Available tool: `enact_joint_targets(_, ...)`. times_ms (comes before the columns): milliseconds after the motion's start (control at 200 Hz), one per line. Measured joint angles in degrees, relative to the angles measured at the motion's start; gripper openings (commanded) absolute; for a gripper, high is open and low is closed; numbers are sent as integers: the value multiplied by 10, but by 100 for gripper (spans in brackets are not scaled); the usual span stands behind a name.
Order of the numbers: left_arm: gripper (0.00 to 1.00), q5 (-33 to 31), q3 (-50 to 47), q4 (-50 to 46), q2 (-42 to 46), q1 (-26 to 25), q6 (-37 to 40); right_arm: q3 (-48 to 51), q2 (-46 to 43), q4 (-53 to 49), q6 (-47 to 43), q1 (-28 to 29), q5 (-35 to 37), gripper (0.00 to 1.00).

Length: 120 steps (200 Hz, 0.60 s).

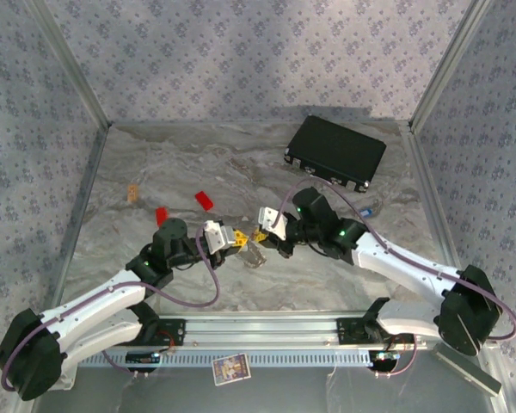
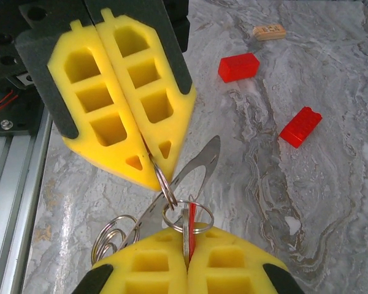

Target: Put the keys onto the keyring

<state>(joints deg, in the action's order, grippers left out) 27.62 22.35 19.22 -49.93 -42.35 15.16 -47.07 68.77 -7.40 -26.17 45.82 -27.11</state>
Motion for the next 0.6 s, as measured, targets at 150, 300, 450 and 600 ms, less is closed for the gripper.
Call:
enact_joint_targets(150,0,0,0,0,0,0,0,0,3,-13,-6,0,9,0)
enact_joint_targets(300,0,0,0,-4,-1,0,4,0,8,-21,-9,1,12,0)
enact_joint_targets(450,0,0,7,-20,-12,0,13,0,6,-25,-18,1,19,0)
enact_joint_targets(600,0,1,23,-38,-26,0,19,-12,-2,-45,-27,3,24,0)
